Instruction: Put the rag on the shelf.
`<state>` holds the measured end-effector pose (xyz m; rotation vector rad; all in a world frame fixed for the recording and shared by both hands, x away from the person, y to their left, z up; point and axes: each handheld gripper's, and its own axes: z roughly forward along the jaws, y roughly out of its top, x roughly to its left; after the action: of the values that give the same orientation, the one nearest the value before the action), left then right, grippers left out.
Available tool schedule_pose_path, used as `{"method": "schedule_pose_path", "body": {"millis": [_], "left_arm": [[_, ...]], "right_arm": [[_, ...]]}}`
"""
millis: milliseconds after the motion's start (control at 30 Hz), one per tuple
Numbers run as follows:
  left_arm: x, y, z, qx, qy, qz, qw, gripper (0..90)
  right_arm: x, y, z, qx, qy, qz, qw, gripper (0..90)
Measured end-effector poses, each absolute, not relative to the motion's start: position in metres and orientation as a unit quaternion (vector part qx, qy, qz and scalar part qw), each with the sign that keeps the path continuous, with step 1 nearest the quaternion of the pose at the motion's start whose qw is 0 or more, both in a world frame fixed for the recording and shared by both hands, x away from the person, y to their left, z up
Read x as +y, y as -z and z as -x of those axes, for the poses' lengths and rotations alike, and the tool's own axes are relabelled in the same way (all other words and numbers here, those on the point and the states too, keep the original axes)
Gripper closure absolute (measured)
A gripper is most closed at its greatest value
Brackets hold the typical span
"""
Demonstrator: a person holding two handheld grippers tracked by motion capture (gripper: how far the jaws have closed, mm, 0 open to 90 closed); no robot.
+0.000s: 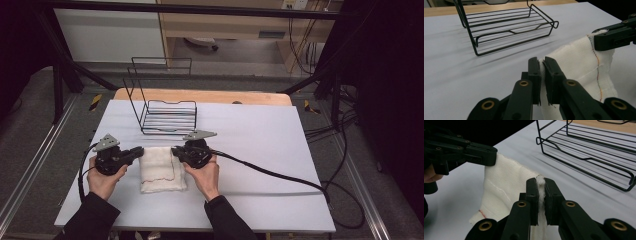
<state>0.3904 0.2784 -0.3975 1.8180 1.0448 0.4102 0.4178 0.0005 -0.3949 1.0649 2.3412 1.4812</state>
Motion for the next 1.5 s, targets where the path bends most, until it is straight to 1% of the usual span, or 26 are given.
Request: {"method": "schedule_pose_path", "body": {"millis": [1067,1500], "left_arm": [[0.274,0.364,-0.373,0.402,-0.2,-0.724,0.523,83.5],[0.271,0.346,-0.373,0.392,-0.212,-0.717,0.536,83.5]], "right_arm": [[-0.013,0.362,-0.402,0.76,-0.548,-0.329,0.121,83.3],[-0.019,0.347,-0.398,0.743,-0.572,-0.322,0.134,83.4]]}}
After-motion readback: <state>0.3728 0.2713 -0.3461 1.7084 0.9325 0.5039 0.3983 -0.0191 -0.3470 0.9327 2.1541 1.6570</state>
